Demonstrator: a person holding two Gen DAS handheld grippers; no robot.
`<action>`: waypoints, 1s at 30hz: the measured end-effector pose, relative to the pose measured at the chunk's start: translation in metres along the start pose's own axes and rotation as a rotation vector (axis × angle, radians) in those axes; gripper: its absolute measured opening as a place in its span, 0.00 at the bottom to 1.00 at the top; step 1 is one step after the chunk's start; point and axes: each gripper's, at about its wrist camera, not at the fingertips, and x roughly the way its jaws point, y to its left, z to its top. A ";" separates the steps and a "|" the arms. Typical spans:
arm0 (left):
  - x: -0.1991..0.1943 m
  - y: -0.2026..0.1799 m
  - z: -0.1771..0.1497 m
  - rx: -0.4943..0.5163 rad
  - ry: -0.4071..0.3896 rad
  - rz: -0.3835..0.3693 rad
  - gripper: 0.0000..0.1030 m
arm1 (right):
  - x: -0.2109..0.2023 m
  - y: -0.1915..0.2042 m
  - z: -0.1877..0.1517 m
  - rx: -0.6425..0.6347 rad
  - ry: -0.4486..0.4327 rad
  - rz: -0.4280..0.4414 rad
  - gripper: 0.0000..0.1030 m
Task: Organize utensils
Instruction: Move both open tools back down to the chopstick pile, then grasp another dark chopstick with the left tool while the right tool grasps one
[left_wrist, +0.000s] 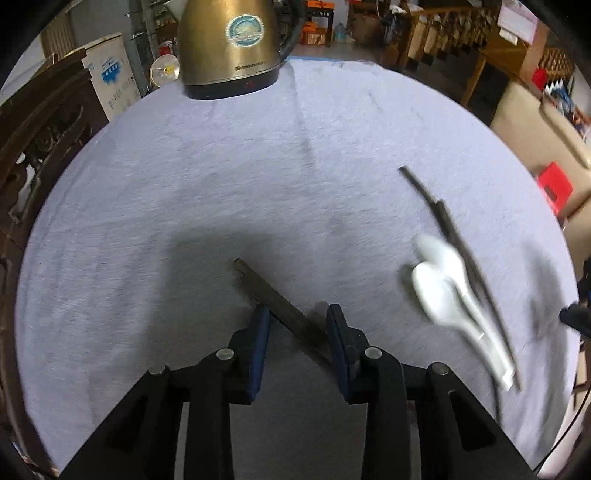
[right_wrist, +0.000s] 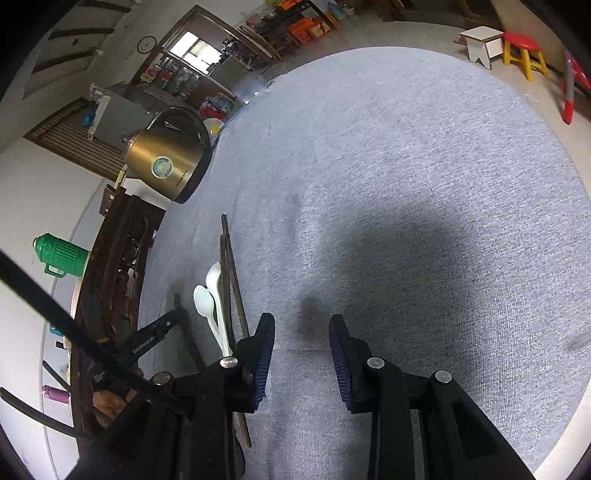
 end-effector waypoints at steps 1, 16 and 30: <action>-0.002 0.008 0.002 -0.002 0.001 0.024 0.29 | 0.001 0.001 -0.001 -0.003 0.001 -0.001 0.32; -0.015 0.051 -0.008 -0.171 0.043 -0.020 0.14 | 0.012 0.012 -0.009 -0.016 0.028 0.033 0.32; 0.004 0.001 0.064 -0.092 -0.057 -0.055 0.14 | 0.003 -0.014 -0.009 0.036 0.017 0.018 0.41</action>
